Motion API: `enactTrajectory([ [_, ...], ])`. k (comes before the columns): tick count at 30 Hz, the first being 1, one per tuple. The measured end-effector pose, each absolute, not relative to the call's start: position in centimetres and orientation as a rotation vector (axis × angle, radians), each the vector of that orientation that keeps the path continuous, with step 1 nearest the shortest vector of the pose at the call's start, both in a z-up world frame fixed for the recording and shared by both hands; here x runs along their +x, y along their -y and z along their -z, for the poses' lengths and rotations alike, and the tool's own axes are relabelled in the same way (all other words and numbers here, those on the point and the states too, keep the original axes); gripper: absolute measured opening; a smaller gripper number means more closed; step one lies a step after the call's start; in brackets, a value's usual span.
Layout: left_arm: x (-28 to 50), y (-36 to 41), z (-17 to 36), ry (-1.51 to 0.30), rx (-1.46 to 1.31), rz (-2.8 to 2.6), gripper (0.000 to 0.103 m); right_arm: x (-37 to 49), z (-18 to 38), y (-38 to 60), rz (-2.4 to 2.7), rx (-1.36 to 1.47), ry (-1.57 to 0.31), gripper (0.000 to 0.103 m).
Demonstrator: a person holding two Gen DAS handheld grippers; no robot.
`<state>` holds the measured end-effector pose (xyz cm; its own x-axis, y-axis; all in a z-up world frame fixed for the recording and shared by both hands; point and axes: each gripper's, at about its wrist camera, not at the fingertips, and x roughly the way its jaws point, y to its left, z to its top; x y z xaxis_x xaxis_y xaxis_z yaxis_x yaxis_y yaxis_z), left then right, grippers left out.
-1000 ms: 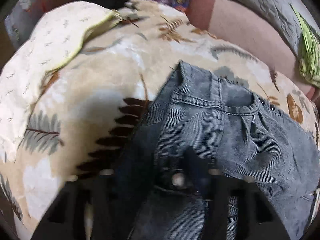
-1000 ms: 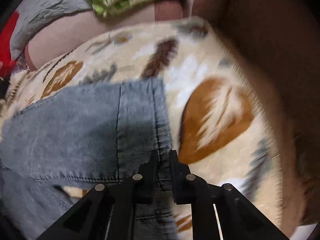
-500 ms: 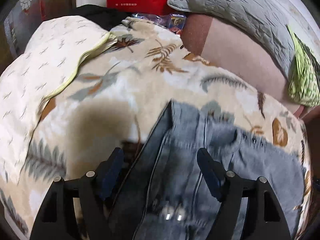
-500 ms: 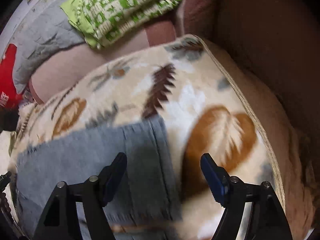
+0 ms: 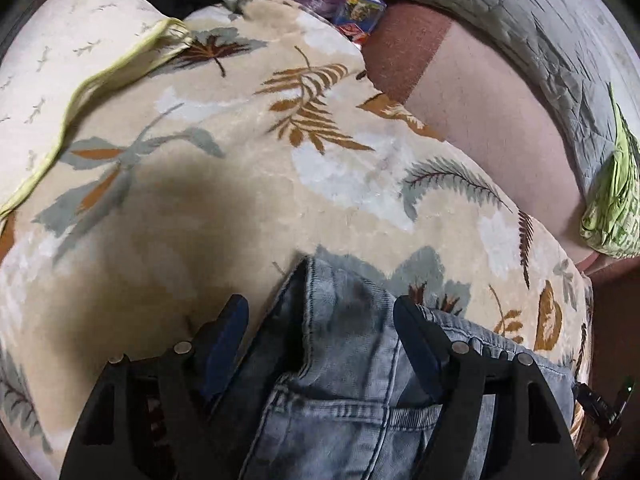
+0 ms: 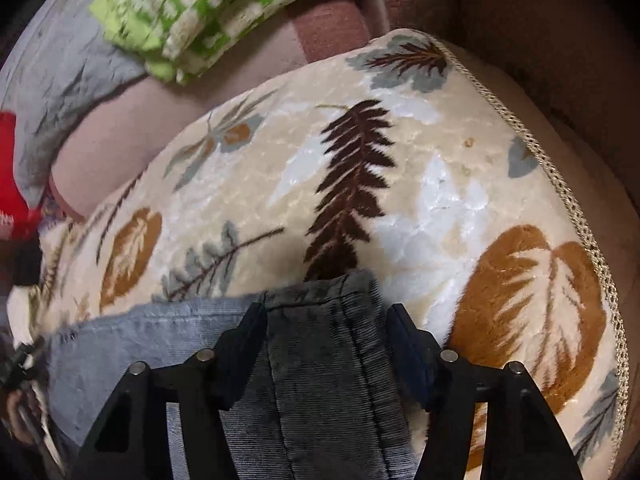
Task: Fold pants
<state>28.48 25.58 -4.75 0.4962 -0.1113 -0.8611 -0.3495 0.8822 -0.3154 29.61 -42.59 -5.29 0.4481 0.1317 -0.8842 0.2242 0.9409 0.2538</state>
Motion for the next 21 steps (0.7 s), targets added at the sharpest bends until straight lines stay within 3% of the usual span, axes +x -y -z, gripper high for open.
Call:
enactTrajectory([
  [2,29.0,-25.2,4.9,-1.057,-0.464,-0.167,0.050,29.7,5.2,42.9,0.061,0.358,-1.117,0.065],
  [6,29.4,-25.5,5.4,-1.066,-0.455,-0.204,0.030,30.2,5.4,42.9,0.047,0.380,-1.121,0.065],
  [8,29.6,-25.9,5.7,-1.068,-0.469,-0.201,0.030,30.4,5.6,42.6,0.041,0.371,-1.125,0.064],
  [11,29.9,-25.6,6.0,-1.076,-0.450,-0.180,0.038,30.8,6.3,41.9,0.069,0.307,-1.153,0.051],
  [12,30.1,-25.4,5.9,-1.080,-0.439,-0.184,0.038,30.9,6.2,41.9,0.077,0.294,-1.150,0.034],
  [13,30.2,-25.3,5.8,-1.084,-0.418,-0.194,0.034,31.0,6.1,41.9,0.087,0.280,-1.149,0.028],
  [14,30.4,-25.1,5.6,-1.087,-0.402,-0.192,0.013,31.0,6.0,41.9,0.086,0.278,-1.150,0.027],
  [21,30.1,-25.3,4.3,-1.050,-0.425,-0.156,0.012,31.2,5.9,41.2,0.092,0.238,-1.145,0.023],
])
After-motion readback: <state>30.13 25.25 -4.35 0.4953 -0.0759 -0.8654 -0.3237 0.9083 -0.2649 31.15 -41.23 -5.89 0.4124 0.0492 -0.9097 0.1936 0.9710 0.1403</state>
